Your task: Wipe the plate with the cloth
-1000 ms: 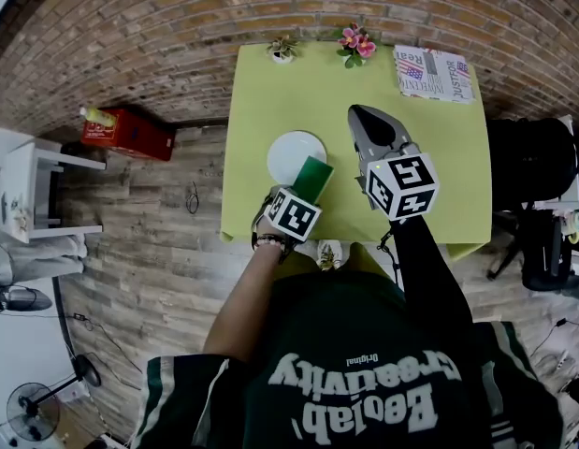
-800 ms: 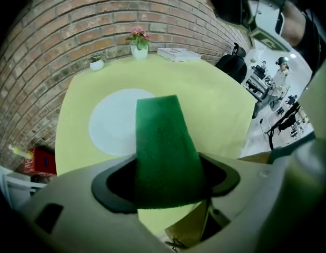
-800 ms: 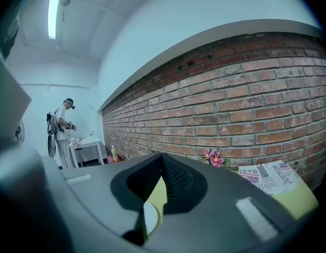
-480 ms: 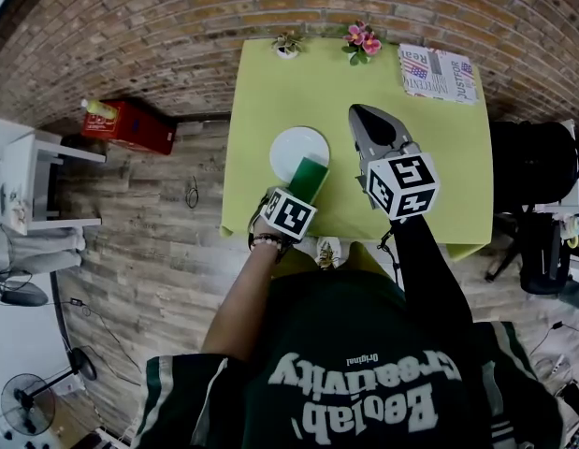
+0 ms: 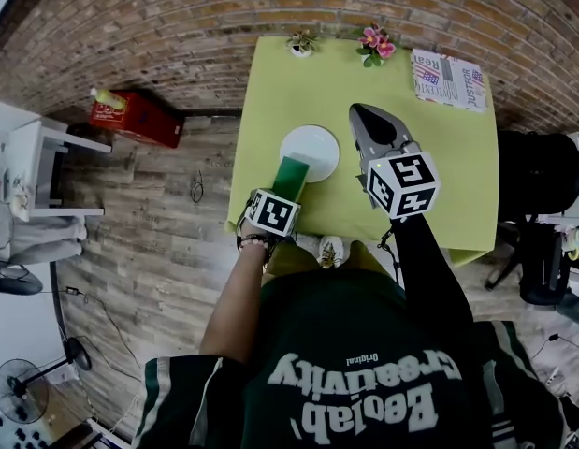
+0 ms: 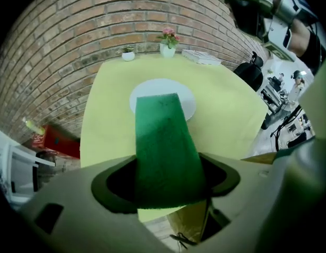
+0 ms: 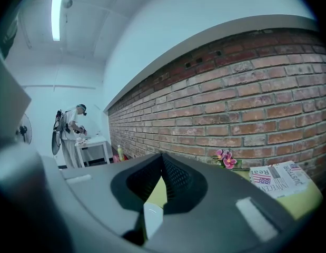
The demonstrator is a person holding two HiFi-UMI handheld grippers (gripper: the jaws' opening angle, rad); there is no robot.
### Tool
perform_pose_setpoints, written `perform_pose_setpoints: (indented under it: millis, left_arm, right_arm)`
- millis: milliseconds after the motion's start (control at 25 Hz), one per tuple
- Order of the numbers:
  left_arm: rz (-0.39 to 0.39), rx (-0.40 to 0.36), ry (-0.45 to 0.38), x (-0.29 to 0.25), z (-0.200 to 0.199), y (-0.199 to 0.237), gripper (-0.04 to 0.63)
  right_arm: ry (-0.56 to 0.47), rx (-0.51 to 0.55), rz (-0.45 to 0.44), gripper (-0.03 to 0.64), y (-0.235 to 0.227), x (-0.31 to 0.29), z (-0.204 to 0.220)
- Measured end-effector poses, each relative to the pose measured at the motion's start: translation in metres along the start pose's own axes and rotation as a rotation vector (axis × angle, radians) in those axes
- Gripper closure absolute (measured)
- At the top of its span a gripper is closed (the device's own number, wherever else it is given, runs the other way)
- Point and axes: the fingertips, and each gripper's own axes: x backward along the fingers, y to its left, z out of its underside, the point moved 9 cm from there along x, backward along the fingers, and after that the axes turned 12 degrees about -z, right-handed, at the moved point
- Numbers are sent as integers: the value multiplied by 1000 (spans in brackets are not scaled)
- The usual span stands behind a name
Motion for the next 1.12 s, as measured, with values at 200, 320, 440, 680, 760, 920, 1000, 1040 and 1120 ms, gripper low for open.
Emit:
perform_pose_setpoints:
  millis: [200,320,440,680,760,920,1000,1040,1120]
  left_arm:
    - [-16,43,24,-2,12,12,247]
    - [9,60,1,-6,14,10,245]
    - [-3,56,-6,-2,9,12,247]
    - [23,2,-33,4,-6,-3,247]
    - [47,-28,-55,4,-12,-14,247]
    - [81,-98,-54,6,-18,-37,247]
    - [99,-127,-45,4,-18,-46,247]
    - [106,-138,-37,2,-17,-50,245]
    - [111,-148,-25,-2,-14,-56,247]
  right_arm:
    - [0,3,-15,603,5,-6,0]
    - [0,7,-22,603,6,-8,-2]
    - [0,7,-19,603,5,-8,-2]
    - [-8,7,1,603,1,-2,-3]
    - [-15,5,9,603,-1,2,-5]
    - [-16,-2,24,603,-4,10,-4]
    - [-15,-4,29,603,-5,12,-3]
    - [-16,-4,31,603,-5,14,-2]
    - [-18,-4,35,603,-6,16,-1]
